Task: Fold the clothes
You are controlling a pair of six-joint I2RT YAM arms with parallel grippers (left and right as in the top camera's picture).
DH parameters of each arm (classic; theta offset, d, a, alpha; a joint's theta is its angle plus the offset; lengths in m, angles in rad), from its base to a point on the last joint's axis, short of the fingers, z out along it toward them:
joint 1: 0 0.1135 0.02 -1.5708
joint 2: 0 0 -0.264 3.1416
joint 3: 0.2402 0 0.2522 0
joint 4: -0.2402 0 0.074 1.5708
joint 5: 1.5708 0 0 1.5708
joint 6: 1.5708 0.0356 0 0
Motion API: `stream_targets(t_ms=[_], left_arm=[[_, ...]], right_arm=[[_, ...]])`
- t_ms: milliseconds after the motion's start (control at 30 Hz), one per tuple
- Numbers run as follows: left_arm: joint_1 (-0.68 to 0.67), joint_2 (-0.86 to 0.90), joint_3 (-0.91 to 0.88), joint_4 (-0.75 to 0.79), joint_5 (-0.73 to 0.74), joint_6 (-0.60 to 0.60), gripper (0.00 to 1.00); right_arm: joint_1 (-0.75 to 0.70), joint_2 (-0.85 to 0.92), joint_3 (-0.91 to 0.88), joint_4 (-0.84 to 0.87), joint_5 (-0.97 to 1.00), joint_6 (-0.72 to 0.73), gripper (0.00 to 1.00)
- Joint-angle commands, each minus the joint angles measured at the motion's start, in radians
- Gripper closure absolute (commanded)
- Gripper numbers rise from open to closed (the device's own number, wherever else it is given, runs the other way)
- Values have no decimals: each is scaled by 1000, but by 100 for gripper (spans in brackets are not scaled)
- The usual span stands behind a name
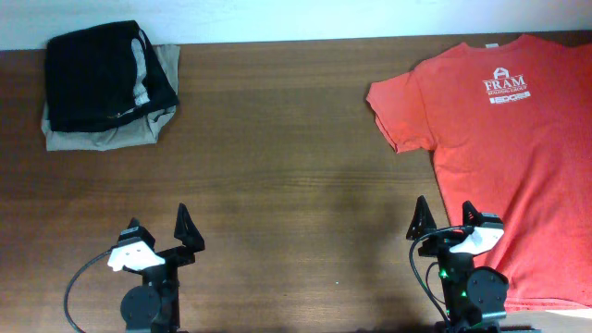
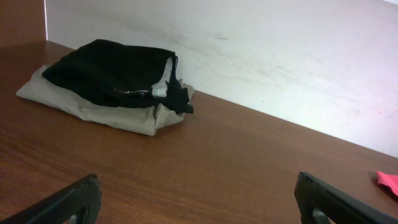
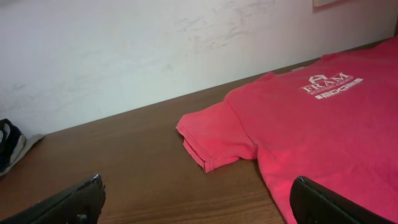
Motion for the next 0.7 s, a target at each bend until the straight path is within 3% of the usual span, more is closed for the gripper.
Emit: stream_targets(t_ms=[0,300,400,467,533,600,667], left_arm=[[7,-9,-2,-4,11,16,1],[6,-9,-2,-4,11,16,1],[6,-9,-2,-4,11,16,1],[6,-9,-2,-4,11,16,1],[6,-9,-2,-4,11,16,1],[6,-9,-2,-4,11,16,1],[7,-9,-2,-4,11,16,1]], right_arm=[[6,-6,-5,-7,12,1,1],[6,-6,-5,-2,4,11,1],[6,-6,-5,-6,-156,181,1],[6,2,-5,1,-273,198,1],[6,3,-5,43,-370,207,1],[6,3,-5,93,-392,317,1],[6,3,-4,256,-410,346,1]])
